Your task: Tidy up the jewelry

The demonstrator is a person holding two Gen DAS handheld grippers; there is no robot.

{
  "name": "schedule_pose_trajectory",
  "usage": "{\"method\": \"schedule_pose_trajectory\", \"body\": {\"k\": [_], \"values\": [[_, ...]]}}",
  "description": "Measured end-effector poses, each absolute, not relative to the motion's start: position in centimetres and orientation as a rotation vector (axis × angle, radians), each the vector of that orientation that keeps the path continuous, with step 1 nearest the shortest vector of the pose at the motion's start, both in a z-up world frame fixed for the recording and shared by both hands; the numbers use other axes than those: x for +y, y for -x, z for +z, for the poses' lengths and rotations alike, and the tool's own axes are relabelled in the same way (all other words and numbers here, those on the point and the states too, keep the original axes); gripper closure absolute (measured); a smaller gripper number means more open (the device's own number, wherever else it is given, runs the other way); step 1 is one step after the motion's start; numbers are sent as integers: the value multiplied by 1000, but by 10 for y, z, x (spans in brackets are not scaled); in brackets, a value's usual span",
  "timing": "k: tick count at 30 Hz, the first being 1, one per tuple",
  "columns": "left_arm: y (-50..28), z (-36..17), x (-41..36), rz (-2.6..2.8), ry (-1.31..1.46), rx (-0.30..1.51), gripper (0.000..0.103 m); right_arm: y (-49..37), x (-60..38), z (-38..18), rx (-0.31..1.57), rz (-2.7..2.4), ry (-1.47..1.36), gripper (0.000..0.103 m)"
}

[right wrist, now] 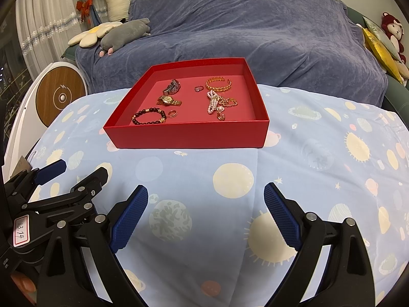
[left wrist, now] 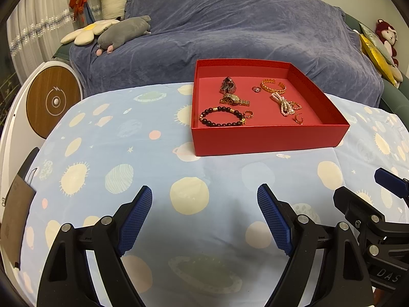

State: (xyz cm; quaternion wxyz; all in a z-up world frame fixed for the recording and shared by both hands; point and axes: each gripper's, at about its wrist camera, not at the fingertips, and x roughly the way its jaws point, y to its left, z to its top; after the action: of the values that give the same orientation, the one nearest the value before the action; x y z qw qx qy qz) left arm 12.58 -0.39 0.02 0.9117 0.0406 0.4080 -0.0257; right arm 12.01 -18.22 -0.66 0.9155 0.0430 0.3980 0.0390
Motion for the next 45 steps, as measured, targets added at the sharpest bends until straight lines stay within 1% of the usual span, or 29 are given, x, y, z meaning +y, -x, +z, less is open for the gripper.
{"method": "schedule_pose_trajectory", "body": {"k": [32, 45], "values": [[-124, 1, 1, -33, -98, 831, 21, -120, -186, -8, 816, 75, -89, 12], [-124, 20, -2, -28, -89, 791, 21, -120, -187, 9, 779, 81, -87, 10]]}}
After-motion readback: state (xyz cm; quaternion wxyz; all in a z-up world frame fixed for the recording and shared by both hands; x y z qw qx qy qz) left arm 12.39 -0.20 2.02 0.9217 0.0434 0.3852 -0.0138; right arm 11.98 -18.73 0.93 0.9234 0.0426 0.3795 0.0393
